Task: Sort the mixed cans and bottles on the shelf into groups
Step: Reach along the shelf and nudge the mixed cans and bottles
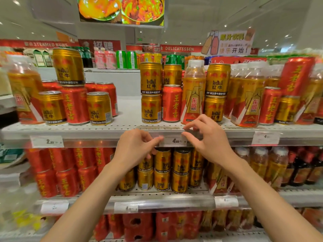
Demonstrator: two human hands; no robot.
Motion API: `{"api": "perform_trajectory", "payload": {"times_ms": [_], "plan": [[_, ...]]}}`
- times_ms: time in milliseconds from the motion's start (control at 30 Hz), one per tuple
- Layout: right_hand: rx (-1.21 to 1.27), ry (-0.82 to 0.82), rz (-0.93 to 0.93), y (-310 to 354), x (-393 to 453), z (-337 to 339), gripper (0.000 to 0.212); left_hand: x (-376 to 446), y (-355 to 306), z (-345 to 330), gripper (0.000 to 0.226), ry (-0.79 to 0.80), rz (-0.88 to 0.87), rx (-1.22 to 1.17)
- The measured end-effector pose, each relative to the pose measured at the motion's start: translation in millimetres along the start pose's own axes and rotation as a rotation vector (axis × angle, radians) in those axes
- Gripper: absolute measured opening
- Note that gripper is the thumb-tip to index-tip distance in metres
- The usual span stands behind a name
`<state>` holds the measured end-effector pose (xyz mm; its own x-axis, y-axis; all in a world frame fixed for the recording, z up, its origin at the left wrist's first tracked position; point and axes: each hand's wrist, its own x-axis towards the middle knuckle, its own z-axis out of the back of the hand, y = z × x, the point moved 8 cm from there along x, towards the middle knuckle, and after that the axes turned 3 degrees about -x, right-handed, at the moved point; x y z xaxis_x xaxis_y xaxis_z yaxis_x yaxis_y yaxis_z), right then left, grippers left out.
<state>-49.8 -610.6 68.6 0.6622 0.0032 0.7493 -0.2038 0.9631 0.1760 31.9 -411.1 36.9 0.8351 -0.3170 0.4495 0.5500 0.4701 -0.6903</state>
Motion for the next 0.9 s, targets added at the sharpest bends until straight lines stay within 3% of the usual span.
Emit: {"api": "perform_trajectory", "payload": {"times_ms": [133,667,900], "plan": [[0.057,-0.029,-0.017,-4,0,-1,0.016,2,-1,1,0.039,0.010,-0.020,-0.030],[0.157,-0.080,-0.049,-5,6,4,0.011,1,-3,1,0.036,0.030,-0.042,-0.065],[0.190,-0.080,0.015,18,28,4,0.004,-7,-6,7,0.030,-0.152,-0.195,-0.039]]}}
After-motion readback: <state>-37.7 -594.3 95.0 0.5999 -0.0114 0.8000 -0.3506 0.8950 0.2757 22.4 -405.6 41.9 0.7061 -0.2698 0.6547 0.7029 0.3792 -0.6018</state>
